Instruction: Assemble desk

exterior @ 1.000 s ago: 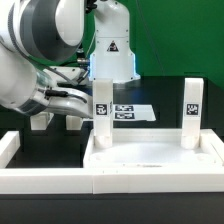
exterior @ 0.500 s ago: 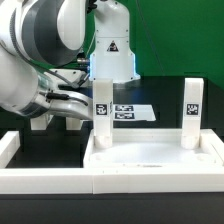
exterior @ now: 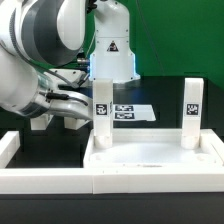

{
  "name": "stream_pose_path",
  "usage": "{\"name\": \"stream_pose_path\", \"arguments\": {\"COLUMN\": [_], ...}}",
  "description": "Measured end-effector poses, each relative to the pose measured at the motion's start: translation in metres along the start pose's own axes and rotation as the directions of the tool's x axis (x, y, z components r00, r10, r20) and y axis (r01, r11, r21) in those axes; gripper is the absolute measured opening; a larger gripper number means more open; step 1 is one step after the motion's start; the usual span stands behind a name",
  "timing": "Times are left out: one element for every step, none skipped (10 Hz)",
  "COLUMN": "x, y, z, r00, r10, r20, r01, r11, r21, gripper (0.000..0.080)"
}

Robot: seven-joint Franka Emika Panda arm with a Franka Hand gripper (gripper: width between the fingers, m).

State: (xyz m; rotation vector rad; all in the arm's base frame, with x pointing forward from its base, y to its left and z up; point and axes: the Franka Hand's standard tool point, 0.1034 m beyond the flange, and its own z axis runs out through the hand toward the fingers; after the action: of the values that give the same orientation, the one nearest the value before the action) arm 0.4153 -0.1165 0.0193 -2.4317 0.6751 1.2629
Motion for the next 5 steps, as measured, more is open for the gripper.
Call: {"name": "stream_pose_path", "arguments": {"x": [0.0000, 0.0000, 0.0000, 0.0000, -0.0011], "y": [0.0000, 0.0000, 0.0000, 0.0000, 0.0001], "z": [0.0000, 0.0000, 0.0000, 0.0000, -0.0018], "r00": [1.000, 1.000, 1.000, 1.000, 1.000], "r10": [0.000, 0.000, 0.000, 0.000, -0.001], "r20": [0.000, 0.000, 0.000, 0.000, 0.000], "r01": [0.000, 0.000, 0.000, 0.000, 0.001], "r11": [1.000, 1.000, 1.000, 1.000, 1.000], "r21": [0.000, 0.000, 0.000, 0.000, 0.001], "gripper": [0.0282, 0.0282, 0.0282, 0.0282, 0.0282]}}
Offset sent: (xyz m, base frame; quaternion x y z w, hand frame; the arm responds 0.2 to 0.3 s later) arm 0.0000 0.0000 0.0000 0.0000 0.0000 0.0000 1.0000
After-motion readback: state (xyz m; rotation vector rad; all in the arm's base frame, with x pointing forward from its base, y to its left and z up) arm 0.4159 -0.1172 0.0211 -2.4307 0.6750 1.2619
